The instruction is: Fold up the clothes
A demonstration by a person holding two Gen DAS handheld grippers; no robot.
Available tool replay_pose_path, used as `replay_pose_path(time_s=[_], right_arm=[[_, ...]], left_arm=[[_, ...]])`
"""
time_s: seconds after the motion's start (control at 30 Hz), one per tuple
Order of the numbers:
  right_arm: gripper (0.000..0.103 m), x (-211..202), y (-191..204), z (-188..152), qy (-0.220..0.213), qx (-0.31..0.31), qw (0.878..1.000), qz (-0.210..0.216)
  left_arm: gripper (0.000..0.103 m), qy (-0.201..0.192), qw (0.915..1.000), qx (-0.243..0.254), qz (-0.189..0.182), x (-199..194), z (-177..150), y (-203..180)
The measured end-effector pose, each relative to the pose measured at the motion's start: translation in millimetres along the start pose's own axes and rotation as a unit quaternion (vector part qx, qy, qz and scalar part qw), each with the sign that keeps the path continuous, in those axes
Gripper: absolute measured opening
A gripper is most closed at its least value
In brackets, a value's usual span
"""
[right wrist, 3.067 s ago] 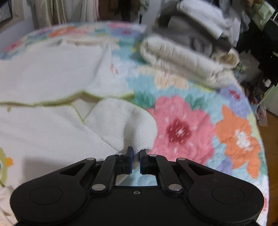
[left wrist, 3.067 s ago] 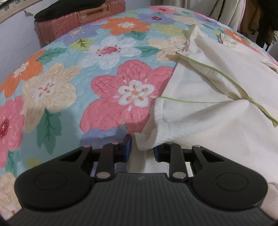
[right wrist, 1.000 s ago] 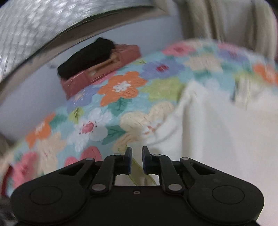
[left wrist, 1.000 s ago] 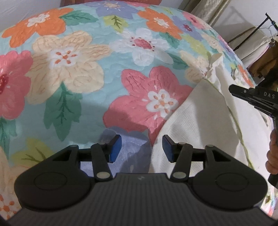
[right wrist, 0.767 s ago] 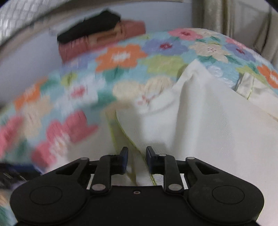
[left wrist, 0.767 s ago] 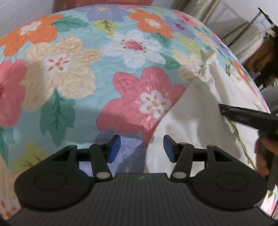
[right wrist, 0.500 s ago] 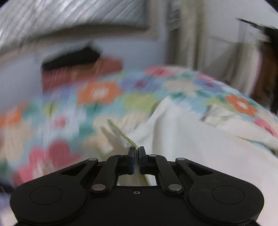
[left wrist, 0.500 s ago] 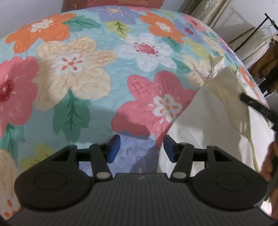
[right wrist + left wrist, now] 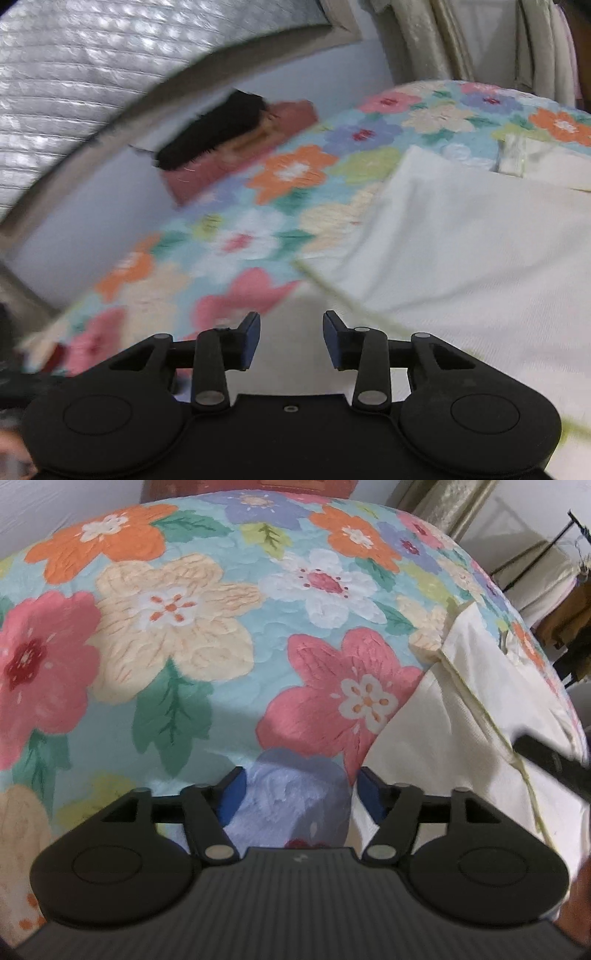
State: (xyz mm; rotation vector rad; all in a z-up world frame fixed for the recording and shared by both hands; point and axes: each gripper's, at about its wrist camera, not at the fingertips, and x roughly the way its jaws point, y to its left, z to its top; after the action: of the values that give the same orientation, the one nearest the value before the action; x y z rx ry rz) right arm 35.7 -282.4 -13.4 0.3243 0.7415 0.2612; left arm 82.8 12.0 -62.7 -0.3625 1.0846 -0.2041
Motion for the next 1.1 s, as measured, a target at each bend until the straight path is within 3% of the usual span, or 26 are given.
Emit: replay_pose_path(time_s=[0.03, 0.1, 0.13, 0.17, 0.23, 0.3, 0.37, 0.4, 0.47, 0.57, 0.6, 0.67, 0.8, 0.9, 0.93, 0.97, 1.0, 1.03, 1.1], right_arm=[[0.046, -9.2, 11.9, -8.0, 0.006, -0.02, 1.0, 0.011], [0.047, -15.3, 37.8, -24.1, 0.023, -0.073, 0.997, 0.013], [0.047, -17.5, 52.2, -33.7, 0.032, -0.102, 0.994, 0.012], [0.048, -19.8, 64.5, -46.0, 0.04, -0.129, 0.991, 0.01], [0.053, -25.3, 85.5, -71.7, 0.049, -0.171, 0.984, 0.002], [0.059, -27.6, 96.9, -91.4, 0.048, -0.186, 0.981, -0.002], [0.062, -23.9, 104.5, -107.6, 0.061, -0.191, 0.98, 0.0], [0.063, -21.6, 107.2, -112.9, 0.069, -0.196, 0.978, -0.001], [0.064, -14.9, 111.0, -123.4, 0.074, -0.211, 0.974, -0.024], [0.065, -8.3, 104.3, -127.2, 0.065, -0.18, 0.98, -0.056], [0.065, -6.5, 99.4, -126.4, 0.063, -0.155, 0.984, -0.06], [0.065, -3.6, 93.5, -124.0, 0.06, -0.123, 0.989, -0.048], [0.072, 3.5, 102.8, -123.6, 0.058, -0.152, 0.985, -0.052], [0.075, 13.4, 115.9, -125.1, 0.059, -0.197, 0.975, -0.081], [0.057, 17.4, 122.0, -124.0, 0.053, -0.218, 0.969, -0.104], [0.003, 21.4, 128.0, -122.9, 0.047, -0.238, 0.962, -0.127], [0.005, 26.2, 130.0, -120.9, 0.055, -0.241, 0.958, -0.147], [0.005, 25.9, 129.6, -115.5, 0.056, -0.218, 0.965, -0.137], [0.005, 16.2, 127.6, -107.2, 0.053, -0.157, 0.983, -0.079]], left_arm=[[0.067, -0.001, 0.9999, 0.004, -0.01, -4.0, -2.6, 1.8], [0.048, -0.011, 0.999, 0.027, -0.035, -13.3, -10.7, 2.0], [0.046, -0.011, 0.9978, 0.04, -0.051, -17.4, -17.4, 0.2], [0.046, 0.004, 0.9966, 0.052, -0.064, -17.7, -24.6, -1.9], [0.046, 0.021, 0.997, 0.063, -0.039, -13.8, -32.4, -3.7], [0.055, 0.034, 0.9971, 0.065, -0.02, -10.1, -37.5, -2.7], [0.055, 0.046, 0.9967, 0.046, -0.049, -7.0, -37.5, 4.8], [0.047, 0.051, 0.9948, 0.04, -0.078, -5.4, -37.8, 7.7], [0.003, 0.049, 0.9902, 0.02, -0.129, -5.9, -37.8, 13.3], [0.003, -0.023, 0.9907, 0.006, -0.134, -35.7, -34.2, 18.6], [0.003, -0.037, 0.9876, -0.004, -0.152, -45.1, -33.9, 20.2], [0.003, -0.046, 0.98, -0.013, -0.193, -56.7, -34.9, 22.1], [0.003, -0.04, 0.9858, -0.001, -0.163, -54.4, -43.4, 17.5], [0.002, -0.034, 0.9838, -0.021, -0.175, -55.0, -42.1, 26.3], [0.002, -0.036, 0.9826, -0.025, -0.181, -57.4, -43.0, 28.1], [0.003, -0.036, 0.9825, -0.034, -0.179, -59.2, -46.0, 30.4], [0.003, -0.036, 0.9825, -0.043, -0.178, -61.0, -49.0, 32.7], [0.003, -0.045, 0.9851, -0.046, -0.159, -64.9, -54.0, 35.0], [0.003, -0.059, 0.9897, -0.039, -0.124, -71.3, -57.3, 35.8]])
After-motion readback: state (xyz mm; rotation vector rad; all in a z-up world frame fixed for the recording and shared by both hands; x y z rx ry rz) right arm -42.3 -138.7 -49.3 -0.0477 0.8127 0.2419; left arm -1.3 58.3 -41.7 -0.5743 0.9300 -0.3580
